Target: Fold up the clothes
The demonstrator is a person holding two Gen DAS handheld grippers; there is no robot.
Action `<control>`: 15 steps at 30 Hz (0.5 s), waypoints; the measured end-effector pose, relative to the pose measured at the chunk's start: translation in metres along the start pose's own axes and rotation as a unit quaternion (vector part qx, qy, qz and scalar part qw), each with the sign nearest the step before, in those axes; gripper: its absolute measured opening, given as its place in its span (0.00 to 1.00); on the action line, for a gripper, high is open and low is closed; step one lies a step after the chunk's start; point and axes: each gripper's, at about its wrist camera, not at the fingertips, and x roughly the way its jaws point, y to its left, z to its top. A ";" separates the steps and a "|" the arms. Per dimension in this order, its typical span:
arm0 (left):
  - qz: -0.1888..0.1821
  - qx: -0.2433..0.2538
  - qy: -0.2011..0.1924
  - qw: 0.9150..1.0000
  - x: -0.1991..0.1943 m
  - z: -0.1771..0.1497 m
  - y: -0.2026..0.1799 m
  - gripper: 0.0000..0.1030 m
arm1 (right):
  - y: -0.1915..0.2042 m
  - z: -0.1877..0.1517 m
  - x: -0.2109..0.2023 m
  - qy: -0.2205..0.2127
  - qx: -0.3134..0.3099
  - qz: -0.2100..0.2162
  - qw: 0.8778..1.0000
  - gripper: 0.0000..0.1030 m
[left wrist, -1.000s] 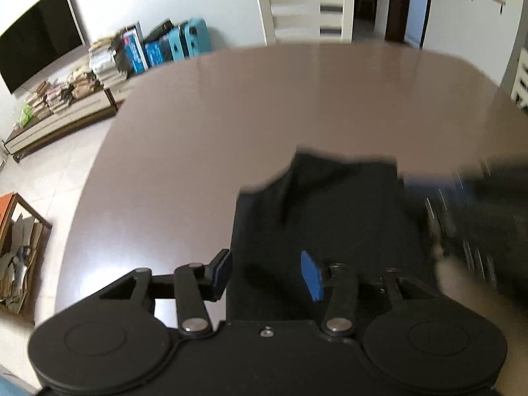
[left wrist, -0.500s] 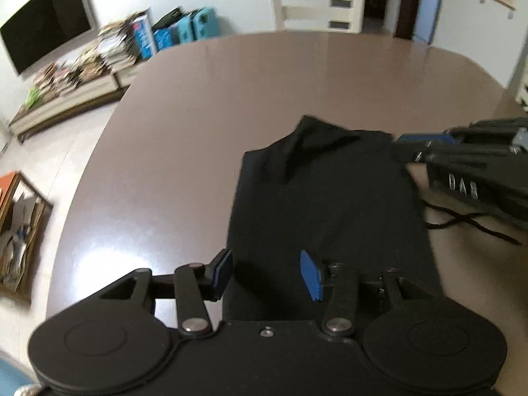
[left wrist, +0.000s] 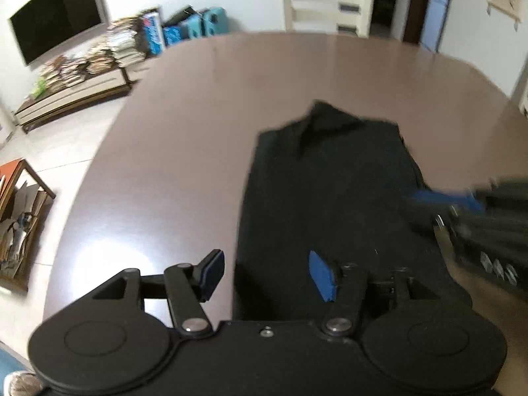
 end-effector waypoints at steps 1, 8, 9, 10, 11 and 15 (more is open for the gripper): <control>0.009 0.004 0.001 1.000 0.001 0.000 0.000 0.54 | 0.004 -0.006 -0.002 0.003 -0.001 0.008 1.000 0.07; 0.004 0.014 0.025 1.000 0.009 0.000 -0.002 0.55 | 0.018 -0.020 0.009 0.028 -0.041 0.002 0.999 0.08; 0.005 0.018 0.025 1.000 0.008 -0.001 -0.004 0.55 | 0.019 -0.018 0.010 0.033 -0.046 0.002 0.998 0.08; 0.006 0.018 0.026 0.999 0.007 -0.001 -0.006 0.55 | 0.019 -0.017 0.010 0.035 -0.050 0.002 0.998 0.08; 0.007 0.016 0.028 0.999 0.007 -0.001 -0.007 0.55 | 0.019 -0.018 0.011 0.036 -0.053 0.003 0.998 0.08; 0.004 0.012 0.032 0.999 0.008 -0.003 -0.011 0.55 | 0.013 -0.019 0.010 0.038 -0.056 0.001 0.998 0.17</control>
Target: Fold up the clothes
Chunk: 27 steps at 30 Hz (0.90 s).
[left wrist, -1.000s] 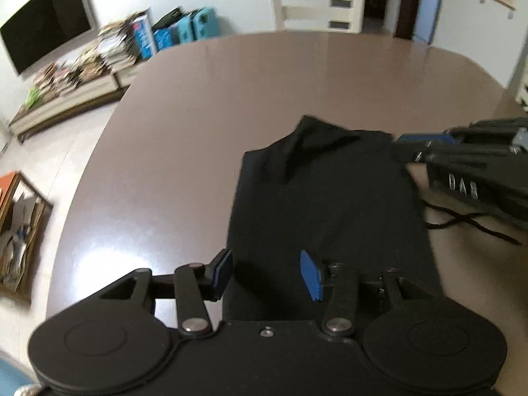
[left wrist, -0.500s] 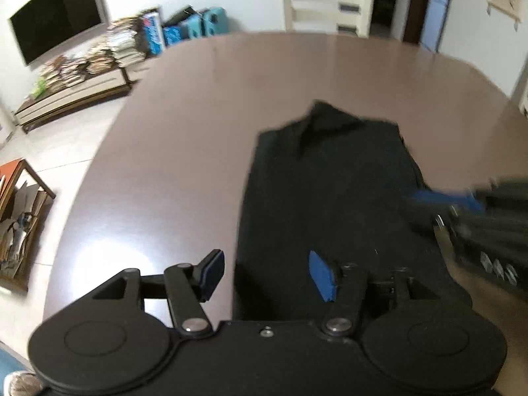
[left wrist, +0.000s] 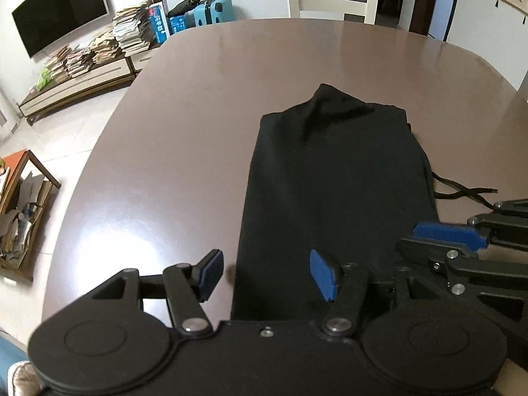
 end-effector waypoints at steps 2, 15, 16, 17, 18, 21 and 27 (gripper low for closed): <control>-0.001 -0.002 0.001 1.000 -0.001 -0.002 -0.001 0.56 | -0.003 -0.001 0.000 0.003 -0.002 -0.007 1.000 0.20; 0.026 -0.008 -0.009 1.000 -0.006 0.003 0.013 0.63 | 0.034 -0.022 -0.027 -0.056 -0.122 0.063 0.989 0.46; 0.028 -0.007 -0.008 1.000 -0.005 0.003 0.015 0.64 | 0.037 -0.024 -0.027 -0.056 -0.133 0.064 0.987 0.55; 0.031 -0.007 -0.008 0.999 -0.005 0.003 0.016 0.65 | 0.039 -0.027 -0.026 -0.056 -0.150 0.066 0.985 0.61; 0.032 -0.004 -0.007 0.999 -0.004 0.003 0.017 0.66 | 0.041 -0.030 -0.025 -0.055 -0.170 0.070 0.981 0.62; 0.031 -0.011 -0.003 0.999 -0.001 0.004 0.020 0.67 | 0.048 -0.036 -0.023 -0.051 -0.214 0.079 0.972 0.65; 0.029 -0.026 -0.001 0.999 0.000 0.003 0.026 0.69 | 0.044 -0.042 -0.009 -0.048 -0.229 0.051 0.971 0.51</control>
